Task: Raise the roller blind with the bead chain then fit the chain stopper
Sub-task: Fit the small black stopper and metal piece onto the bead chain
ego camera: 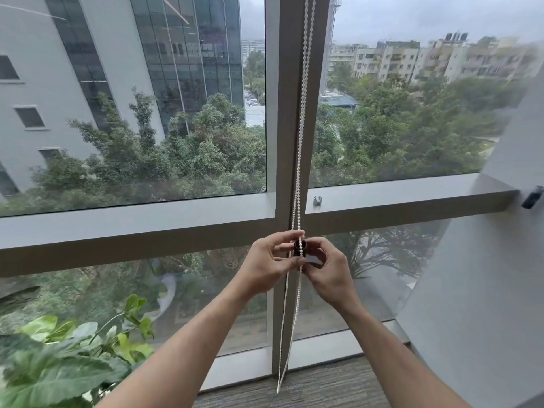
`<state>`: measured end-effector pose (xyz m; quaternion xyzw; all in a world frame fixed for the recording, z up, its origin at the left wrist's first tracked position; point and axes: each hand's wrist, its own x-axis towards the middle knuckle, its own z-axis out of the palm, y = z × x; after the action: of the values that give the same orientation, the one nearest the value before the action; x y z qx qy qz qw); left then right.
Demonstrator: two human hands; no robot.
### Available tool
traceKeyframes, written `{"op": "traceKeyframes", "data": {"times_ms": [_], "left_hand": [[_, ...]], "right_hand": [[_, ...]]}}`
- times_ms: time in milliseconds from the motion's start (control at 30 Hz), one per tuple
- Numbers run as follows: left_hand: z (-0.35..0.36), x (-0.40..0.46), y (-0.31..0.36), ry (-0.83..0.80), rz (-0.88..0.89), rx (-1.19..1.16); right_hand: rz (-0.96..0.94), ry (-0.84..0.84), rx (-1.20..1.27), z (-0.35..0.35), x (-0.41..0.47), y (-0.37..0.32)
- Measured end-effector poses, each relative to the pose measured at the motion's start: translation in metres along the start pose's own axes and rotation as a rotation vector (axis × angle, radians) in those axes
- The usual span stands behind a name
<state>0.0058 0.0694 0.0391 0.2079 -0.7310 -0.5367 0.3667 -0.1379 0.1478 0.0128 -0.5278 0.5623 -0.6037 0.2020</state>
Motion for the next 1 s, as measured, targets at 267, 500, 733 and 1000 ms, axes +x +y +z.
{"op": "traceKeyframes", "data": {"times_ms": [267, 500, 733, 1000], "left_hand": [[0.0, -0.001, 0.0, 0.036, 0.005, -0.026], [0.003, 0.001, -0.002, 0.035, 0.018, 0.033], [0.005, 0.004, -0.001, 0.057, 0.004, 0.049], [0.007, 0.006, -0.007, 0.087, -0.026, 0.006]], "right_hand": [[0.029, -0.055, 0.108, -0.001, -0.002, 0.002], [0.053, -0.07, 0.206, -0.006, -0.002, 0.004], [0.103, -0.088, 0.287, -0.015, 0.005, 0.012], [0.278, -0.097, 0.497, -0.021, 0.022, 0.032]]}}
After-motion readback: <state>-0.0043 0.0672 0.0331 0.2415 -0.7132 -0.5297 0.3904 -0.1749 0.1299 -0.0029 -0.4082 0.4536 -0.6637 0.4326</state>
